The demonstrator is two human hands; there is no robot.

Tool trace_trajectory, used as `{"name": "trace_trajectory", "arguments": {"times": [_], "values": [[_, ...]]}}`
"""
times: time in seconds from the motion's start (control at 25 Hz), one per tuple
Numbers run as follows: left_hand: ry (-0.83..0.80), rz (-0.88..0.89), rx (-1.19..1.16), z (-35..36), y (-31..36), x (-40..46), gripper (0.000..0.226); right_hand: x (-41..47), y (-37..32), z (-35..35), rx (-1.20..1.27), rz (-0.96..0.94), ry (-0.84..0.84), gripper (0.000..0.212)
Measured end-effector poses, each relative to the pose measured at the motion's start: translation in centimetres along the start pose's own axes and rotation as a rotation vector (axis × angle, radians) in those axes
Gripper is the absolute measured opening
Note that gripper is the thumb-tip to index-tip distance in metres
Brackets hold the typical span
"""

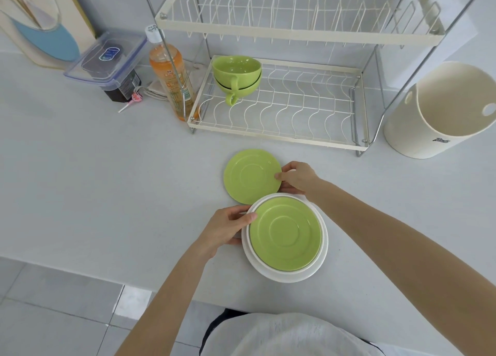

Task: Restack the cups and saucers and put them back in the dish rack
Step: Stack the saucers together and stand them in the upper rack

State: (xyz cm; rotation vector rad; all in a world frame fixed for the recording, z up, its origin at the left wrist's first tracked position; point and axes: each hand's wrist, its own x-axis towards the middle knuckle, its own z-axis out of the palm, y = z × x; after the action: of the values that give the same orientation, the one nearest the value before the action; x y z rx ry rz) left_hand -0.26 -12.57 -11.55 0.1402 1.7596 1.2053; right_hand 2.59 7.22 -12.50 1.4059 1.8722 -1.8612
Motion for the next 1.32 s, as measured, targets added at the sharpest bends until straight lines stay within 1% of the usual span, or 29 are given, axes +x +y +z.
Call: {"name": "trace_trajectory", "arguments": {"times": [0.12,0.28,0.44,0.56,0.72,0.84,0.96,1.04,1.16,1.24,1.32], "values": [[-0.003,0.003,0.011,0.0,0.1,-0.1,0.021,-0.8,-0.5,-0.2,0.174,-0.023,-0.033,0.024],[-0.008,0.009,0.029,0.1,0.3,-0.2,0.022,-2.3,-1.3,-1.9,0.294,-0.094,-0.063,0.024],[-0.01,0.005,0.054,0.0,0.4,-0.3,0.026,-4.9,-1.4,-4.9,0.347,-0.144,-0.108,0.021],[-0.011,0.007,0.068,0.0,0.4,-0.2,0.029,-7.0,0.1,-7.0,0.349,-0.111,-0.146,0.021],[-0.008,0.001,0.079,0.0,0.3,-0.2,0.033,-8.9,3.2,-8.5,0.256,-0.04,-0.188,0.015],[-0.003,0.009,0.093,0.0,0.4,-0.3,0.032,-9.3,4.9,-8.3,0.152,-0.013,-0.183,0.009],[-0.002,0.016,0.1,0.1,0.3,-0.3,0.032,-9.5,5.6,-7.5,0.092,-0.022,-0.152,0.008],[0.001,0.016,0.1,0.0,0.2,-0.3,0.032,-9.5,6.0,-6.7,0.074,-0.054,-0.103,0.008],[0.004,0.012,0.111,0.0,0.1,-0.2,0.034,-9.6,6.8,-5.7,-0.059,-0.144,0.061,0.006],[0.009,0.01,0.115,0.0,0.1,-0.1,0.034,-9.7,7.2,-5.4,-0.128,-0.181,0.123,0.003],[0.015,0.015,0.117,0.1,0.1,-0.2,0.033,-9.7,7.4,-5.2,-0.21,-0.214,0.163,0.01]]}}
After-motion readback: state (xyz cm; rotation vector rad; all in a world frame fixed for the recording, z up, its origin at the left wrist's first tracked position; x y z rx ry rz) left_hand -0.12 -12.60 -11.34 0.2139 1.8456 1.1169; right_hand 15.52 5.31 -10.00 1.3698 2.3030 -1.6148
